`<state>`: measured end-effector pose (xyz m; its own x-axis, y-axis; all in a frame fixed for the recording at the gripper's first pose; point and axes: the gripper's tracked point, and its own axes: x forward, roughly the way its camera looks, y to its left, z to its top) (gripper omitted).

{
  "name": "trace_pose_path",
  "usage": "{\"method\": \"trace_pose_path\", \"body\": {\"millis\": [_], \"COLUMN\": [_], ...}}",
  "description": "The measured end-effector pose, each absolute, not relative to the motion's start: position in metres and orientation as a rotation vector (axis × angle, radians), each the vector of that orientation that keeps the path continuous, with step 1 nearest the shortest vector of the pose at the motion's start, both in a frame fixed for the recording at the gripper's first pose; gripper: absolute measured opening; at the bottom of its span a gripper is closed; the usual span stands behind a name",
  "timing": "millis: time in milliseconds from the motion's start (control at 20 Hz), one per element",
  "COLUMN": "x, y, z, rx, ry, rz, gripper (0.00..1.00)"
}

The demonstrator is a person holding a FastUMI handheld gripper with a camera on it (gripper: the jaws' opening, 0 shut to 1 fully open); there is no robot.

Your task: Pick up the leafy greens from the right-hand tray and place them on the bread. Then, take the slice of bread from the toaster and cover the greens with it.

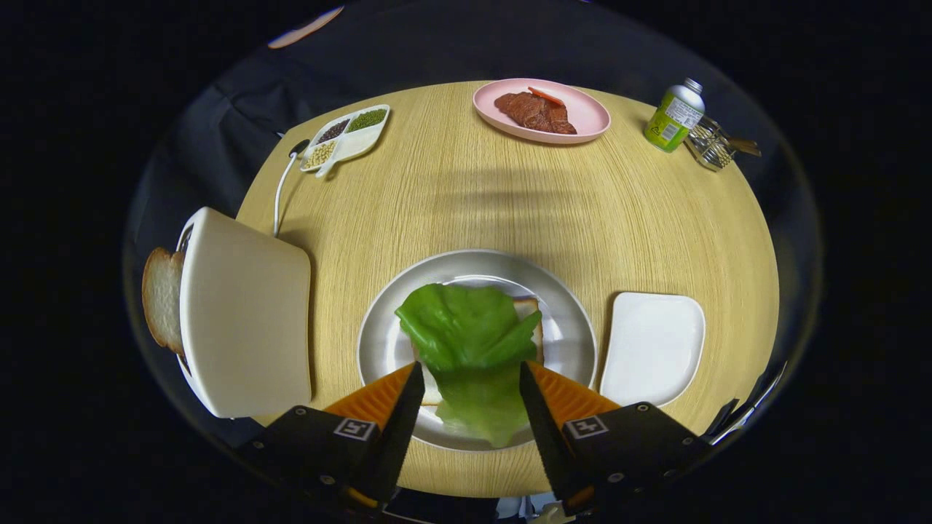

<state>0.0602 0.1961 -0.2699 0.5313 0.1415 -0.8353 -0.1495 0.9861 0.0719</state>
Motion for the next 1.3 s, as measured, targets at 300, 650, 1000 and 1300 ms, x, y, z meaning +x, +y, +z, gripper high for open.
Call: {"method": "trace_pose_path", "body": {"millis": [300, 650, 1000, 1300], "x": [0.06, 0.053, 0.038, 0.028], "y": [0.191, 0.203, 0.245, 0.297], "z": [-0.256, -0.213, -0.163, -0.122], "rx": [-0.01, -0.023, -0.031, -0.032], "ry": [0.966, 0.926, 0.884, 0.851], "rz": [0.16, 0.173, 0.211, 0.249], "gripper": [0.99, 0.99, 0.99, 0.99]}}
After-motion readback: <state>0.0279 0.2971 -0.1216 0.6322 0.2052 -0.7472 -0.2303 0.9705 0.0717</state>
